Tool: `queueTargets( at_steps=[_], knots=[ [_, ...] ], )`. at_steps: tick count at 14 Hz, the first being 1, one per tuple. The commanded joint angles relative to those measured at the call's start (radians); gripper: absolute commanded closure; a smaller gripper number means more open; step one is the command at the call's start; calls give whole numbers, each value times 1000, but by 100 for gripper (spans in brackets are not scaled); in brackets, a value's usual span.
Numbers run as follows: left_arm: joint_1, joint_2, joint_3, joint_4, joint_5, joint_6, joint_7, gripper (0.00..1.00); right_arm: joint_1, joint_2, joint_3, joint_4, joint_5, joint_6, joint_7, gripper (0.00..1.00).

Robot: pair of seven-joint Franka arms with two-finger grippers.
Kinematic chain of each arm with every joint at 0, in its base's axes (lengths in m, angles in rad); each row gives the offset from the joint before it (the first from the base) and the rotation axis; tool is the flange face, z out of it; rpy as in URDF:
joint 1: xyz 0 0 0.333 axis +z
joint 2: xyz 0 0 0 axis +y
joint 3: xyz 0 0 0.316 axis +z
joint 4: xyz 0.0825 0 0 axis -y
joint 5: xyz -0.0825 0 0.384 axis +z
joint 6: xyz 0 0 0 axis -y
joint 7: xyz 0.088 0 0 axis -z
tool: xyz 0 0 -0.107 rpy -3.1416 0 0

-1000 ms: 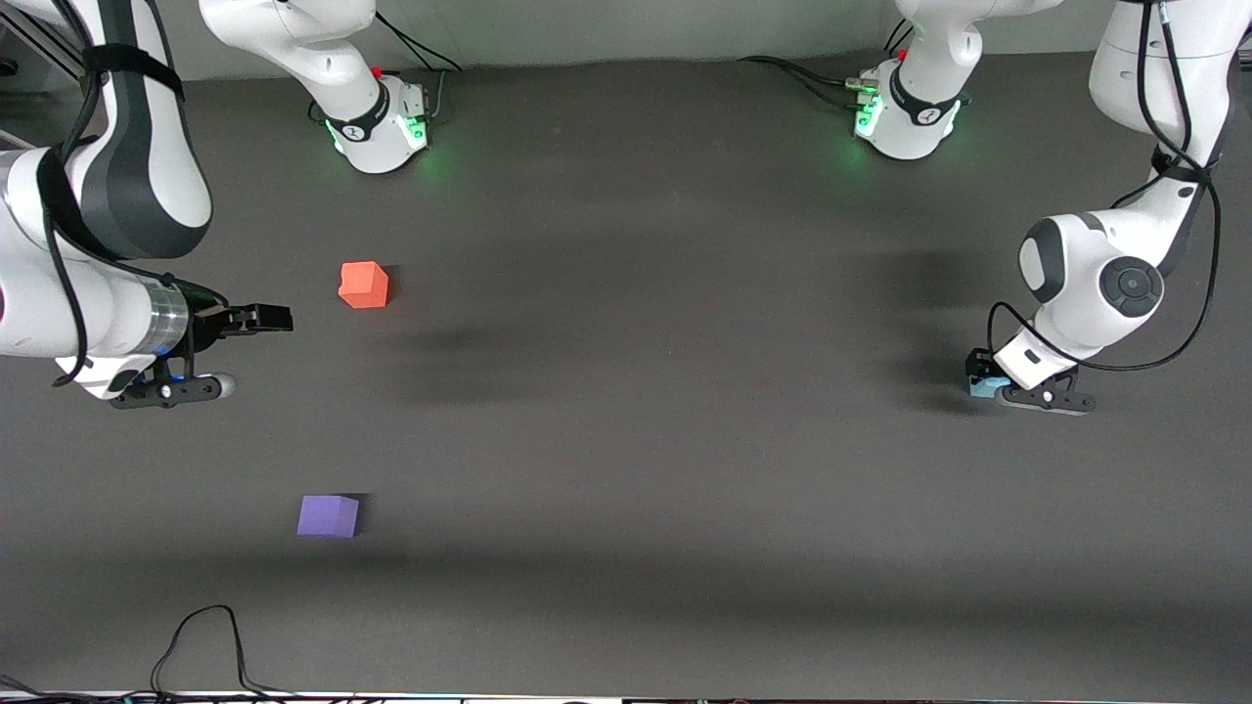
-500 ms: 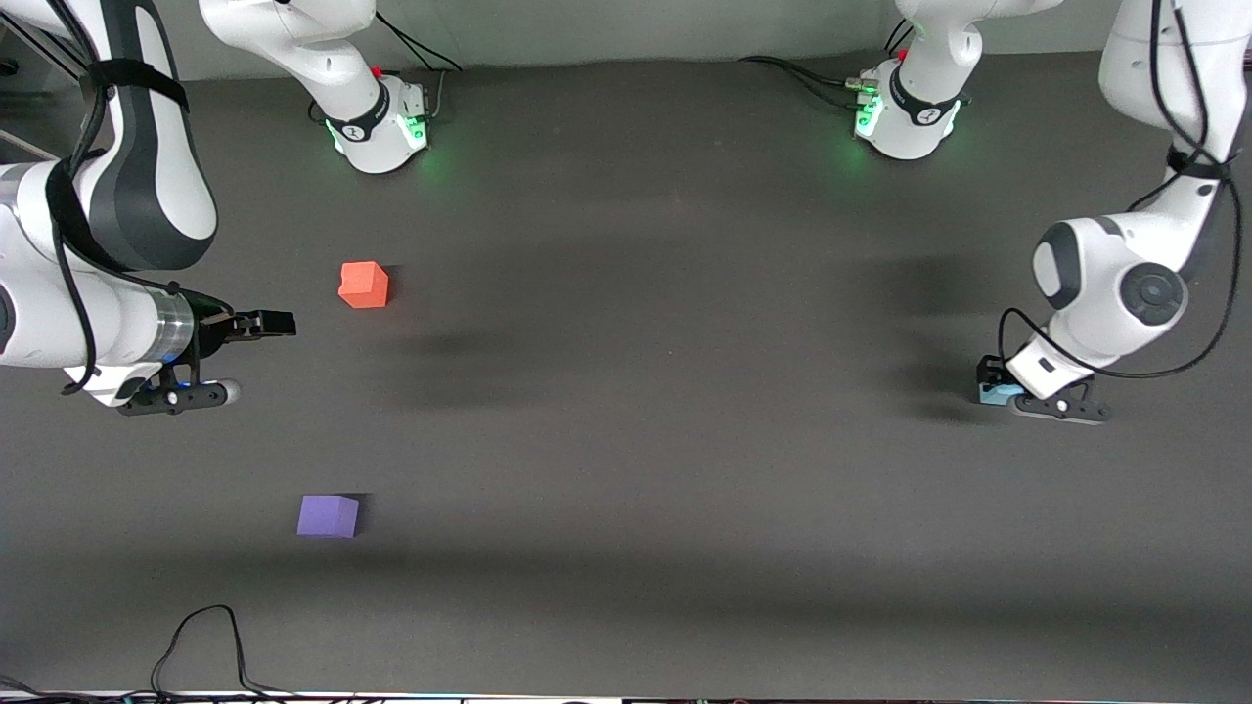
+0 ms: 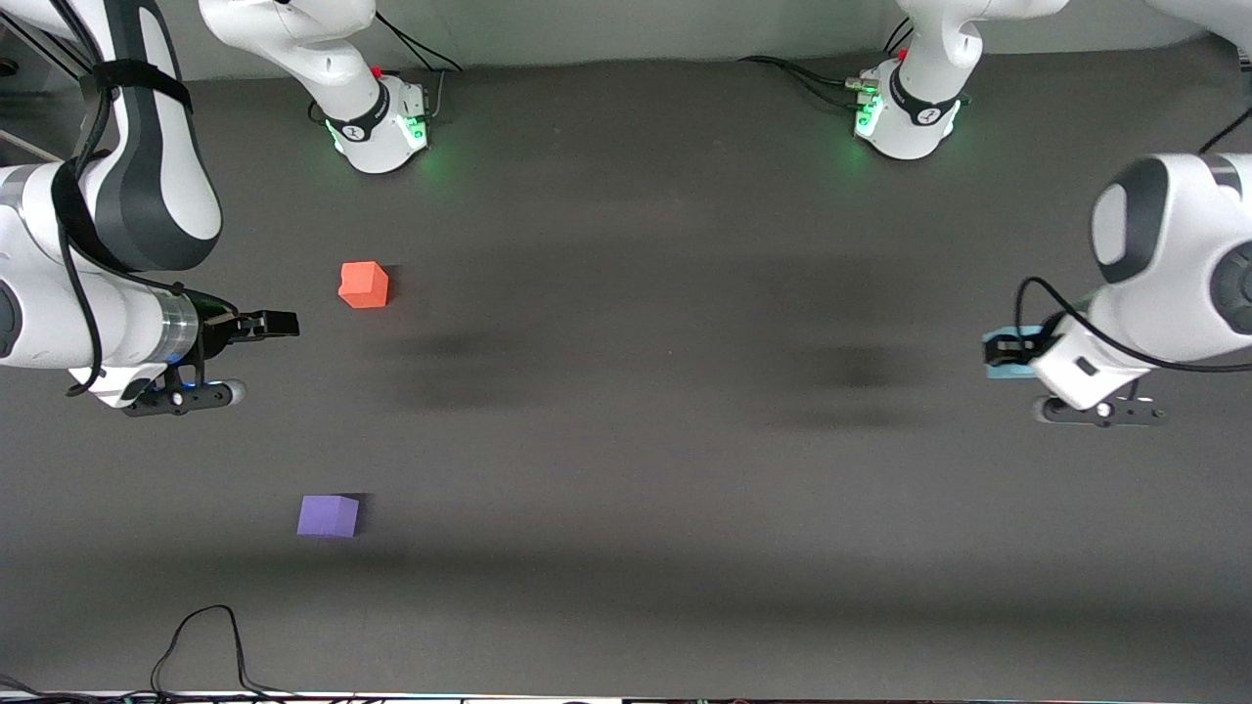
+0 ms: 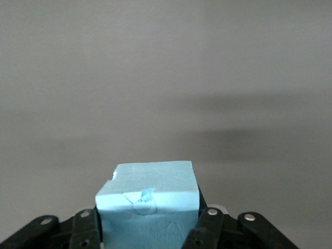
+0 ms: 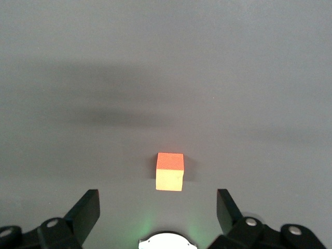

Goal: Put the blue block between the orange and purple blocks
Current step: 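Carry the blue cube with the left gripper toward the table middle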

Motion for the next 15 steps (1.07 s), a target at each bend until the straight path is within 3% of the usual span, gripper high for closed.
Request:
queueTargets(
  at_steps=[1,5,9,12,15],
  knots=[
    [-135,43,-32,92,-50,-43,-263,55,4,14,0,26,-12,-14,-20,0],
    [-333,187,-112,245,-61,32,-653,56,-3,14,-2,26,-10,-16,-32,0],
    [-551,385,-115,383,-30,176,-878,58,-3,14,-2,23,-10,-16,-36,0],
    [-663,527,-113,399,95,344,-1018,58,-6,15,-4,20,-10,-16,-55,0],
    [-717,643,-112,397,191,429,-1095,58,-4,15,-4,20,-10,-16,-60,0]
  ],
)
